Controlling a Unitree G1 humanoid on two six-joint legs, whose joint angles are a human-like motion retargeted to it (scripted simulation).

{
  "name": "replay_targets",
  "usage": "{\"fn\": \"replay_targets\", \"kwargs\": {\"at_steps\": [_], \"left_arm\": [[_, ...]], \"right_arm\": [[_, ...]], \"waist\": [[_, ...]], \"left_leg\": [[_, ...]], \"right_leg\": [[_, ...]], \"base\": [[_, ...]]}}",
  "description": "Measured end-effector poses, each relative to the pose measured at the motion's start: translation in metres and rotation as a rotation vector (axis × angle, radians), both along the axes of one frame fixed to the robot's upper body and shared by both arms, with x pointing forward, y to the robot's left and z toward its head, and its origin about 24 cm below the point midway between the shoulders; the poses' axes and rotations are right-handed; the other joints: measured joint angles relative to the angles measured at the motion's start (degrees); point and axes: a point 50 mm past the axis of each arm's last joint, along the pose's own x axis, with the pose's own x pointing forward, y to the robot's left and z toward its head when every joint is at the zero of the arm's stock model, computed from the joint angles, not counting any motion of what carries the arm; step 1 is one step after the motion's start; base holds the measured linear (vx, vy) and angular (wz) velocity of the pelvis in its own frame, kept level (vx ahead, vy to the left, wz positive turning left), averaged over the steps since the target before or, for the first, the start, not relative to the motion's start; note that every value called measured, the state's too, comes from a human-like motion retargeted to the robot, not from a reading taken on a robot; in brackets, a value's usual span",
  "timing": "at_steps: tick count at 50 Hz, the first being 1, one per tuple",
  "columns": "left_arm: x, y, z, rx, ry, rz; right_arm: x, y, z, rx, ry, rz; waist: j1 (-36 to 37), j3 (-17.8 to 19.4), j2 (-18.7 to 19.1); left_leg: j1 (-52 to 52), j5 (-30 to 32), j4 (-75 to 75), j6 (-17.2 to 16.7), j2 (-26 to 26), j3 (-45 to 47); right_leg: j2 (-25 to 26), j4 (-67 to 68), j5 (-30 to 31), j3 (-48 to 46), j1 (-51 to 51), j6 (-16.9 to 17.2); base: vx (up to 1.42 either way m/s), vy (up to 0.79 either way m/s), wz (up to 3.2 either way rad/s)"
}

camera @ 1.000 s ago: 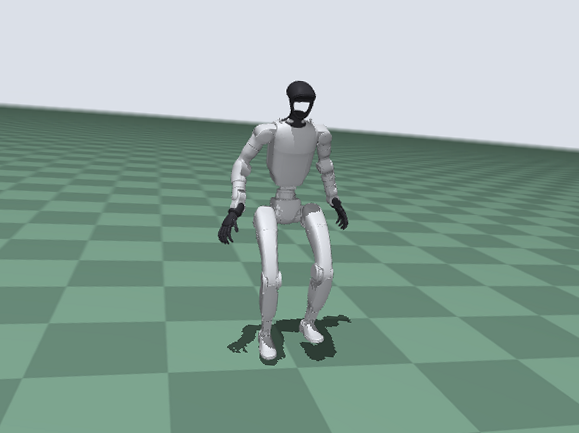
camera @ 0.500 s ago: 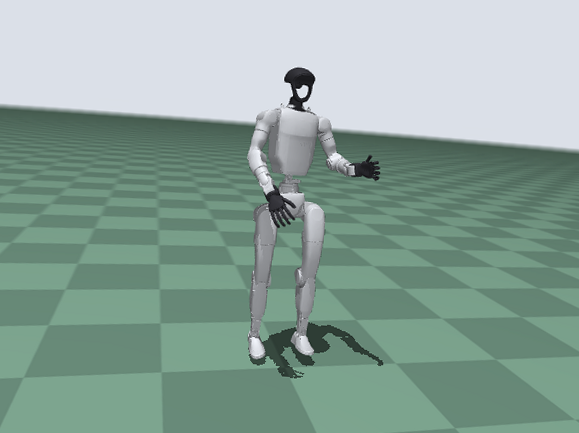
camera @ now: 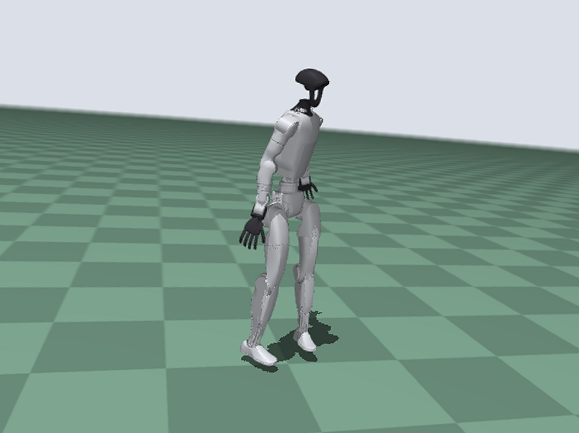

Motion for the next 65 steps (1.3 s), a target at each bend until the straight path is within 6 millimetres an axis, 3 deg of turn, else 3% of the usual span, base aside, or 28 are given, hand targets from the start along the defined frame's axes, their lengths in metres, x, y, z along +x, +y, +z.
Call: {"fn": "replay_targets", "kwargs": {"at_steps": [4,10,13,15,18,22,25,28,31,35,42,48,53,56,62,65], "left_arm": [[0.019,-0.016,-0.006,-0.059,-0.063,-0.146],[0.044,-0.042,-0.017,-0.185,-0.121,-0.292],[0.070,-0.051,-0.017,-0.182,-0.173,-0.379],[0.085,-0.060,-0.016,-0.209,-0.222,-0.463],[0.103,-0.069,-0.013,-0.186,-0.263,-0.500],[0.119,-0.076,-0.010,-0.186,-0.289,-0.563],[0.124,-0.076,-0.008,-0.158,-0.276,-0.583],[0.117,-0.076,-0.012,-0.140,-0.203,-0.625],[0.107,-0.074,-0.014,-0.143,-0.175,-0.617],[0.108,-0.070,-0.014,-0.158,-0.171,-0.639],[0.118,-0.050,-0.002,-0.084,-0.205,-0.653],[0.126,-0.040,0.003,-0.070,-0.269,-0.561],[0.127,-0.050,-0.004,-0.120,-0.251,-0.561],[0.127,-0.054,-0.004,-0.140,-0.242,-0.653],[0.148,-0.047,0.017,-0.040,-0.198,-1.088],[0.164,-0.037,0.035,0.059,-0.200,-1.234]], "right_arm": [[0.029,-0.015,0.006,-0.041,-0.053,0.064],[0.075,-0.024,0.020,-0.094,-0.248,0.129],[0.091,-0.021,0.027,-0.088,-0.353,0.145],[0.098,-0.011,0.028,0.100,-0.431,0.139],[0.093,-0.016,0.030,0.020,-0.450,0.154],[0.086,-0.013,0.026,0.065,-0.413,0.141],[0.083,-0.008,0.023,0.100,-0.394,0.125],[0.073,-0.008,0.021,0.029,-0.347,0.086],[0.073,-0.003,0.021,0.063,-0.353,0.102],[0.086,0.002,0.024,0.110,-0.383,0.141],[0.114,0.007,0.030,0.101,-0.433,0.216],[0.144,0.006,0.048,0.119,-0.572,0.226],[0.156,0.005,0.061,0.147,-0.646,0.295],[0.161,0.002,0.068,0.141,-0.647,0.404],[0.169,-0.021,0.087,0.033,-0.592,0.744],[0.167,-0.040,0.100,-0.041,-0.609,0.755]], "waist": [[0.54,0.82,0.88],[-1.64,-2.59,-1.32],[-1.19,-3.79,-3.05],[-1.16,-4.44,-4.12],[-0.02,-4.75,-4.85],[3.40,-4.14,-5.27],[4.52,-3.25,-6.57],[2.42,-4.30,-6.64],[-0.28,-4.74,-5.64],[-3.35,-4.37,-4.22],[-3.67,-3.07,-4.45],[-1.44,-2.16,-4.08],[-0.32,-1.55,-3.13],[-0.34,-1.41,-3.33],[-2.91,-1.35,-4.09],[-3.65,-2.05,-4.32]], "left_leg": [[-3.58,-1.87,1.30,1.13,0.61,9.99],[-4.36,-6.15,-0.23,-1.01,5.45,43.12],[-2.55,-7.23,-0.23,-1.84,7.81,58.32],[-1.24,-7.58,0.42,-1.93,8.19,62.21],[-0.09,-5.81,-1.07,-3.01,7.37,55.83],[1.33,-6.15,-1.44,-2.20,6.88,45.87],[2.53,-6.76,-1.84,-1.05,5.12,38.79],[2.57,-5.05,-3.34,-1.29,3.79,29.76],[2.82,-5.57,-2.75,-2.09,3.70,20.72],[3.30,-4.49,-3.48,-3.08,3.30,9.35],[4.82,-3.03,-4.80,-3.62,0.89,-5.49],[5.33,-2.50,-5.07,-5.67,0.49,-12.66],[4.71,-1.12,-5.94,-4.02,0.48,-18.02],[3.01,-0.95,-4.79,-2.89,0.51,-12.62],[-0.96,-6.72,3.15,-0.53,5.28,30.44],[-0.72,-8.49,5.78,-0.39,6.60,36.93]], "right_leg": [[-2.06,-3.44,0.48,-6.44,1.04,1.60],[-4.73,-0.40,-3.08,-20.46,0.78,4.53],[-5.01,-0.57,-3.87,-27.30,2.22,5.14],[-5.70,-0.81,-4.50,-32.55,4.84,5.13],[-4.72,-3.07,-4.46,-39.76,10.01,3.22],[-7.19,10.54,-7.56,-42.84,9.00,-1.32],[-9.38,27.99,-8.72,-32.38,0.83,-2.29],[-4.80,31.05,-6.95,-20.63,-4.83,-0.95],[-3.54,29.28,-5.74,-17.54,-6.58,-0.91],[-2.38,18.72,-6.16,-12.46,-6.02,-3.59],[2.43,6.62,0.49,12.24,-4.88,0.50],[0.59,7.33,-0.87,4.32,-2.39,2.47],[-0.80,0.38,0.69,-1.55,2.01,2.95],[-1.55,-1.80,1.31,-4.97,3.43,4.17],[-2.32,-4.04,1.54,-13.07,5.27,5.14],[-1.38,-5.53,2.14,-16.10,5.36,5.14]], "base": [[-0.10,-0.08,1.34],[0.03,-0.05,2.06],[0.09,-0.05,2.14],[0.18,0.04,2.50],[0.20,0.06,2.35],[0.20,0.04,1.96],[0.19,0.00,2.27],[0.16,-0.02,2.84],[0.17,-0.07,2.94],[0.11,-0.10,2.73],[0.09,-0.17,1.98],[0.06,-0.22,1.22],[-0.02,-0.22,1.11],[-0.06,-0.20,1.02],[-0.06,-0.16,1.21],[-0.04,-0.15,0.88]]}}
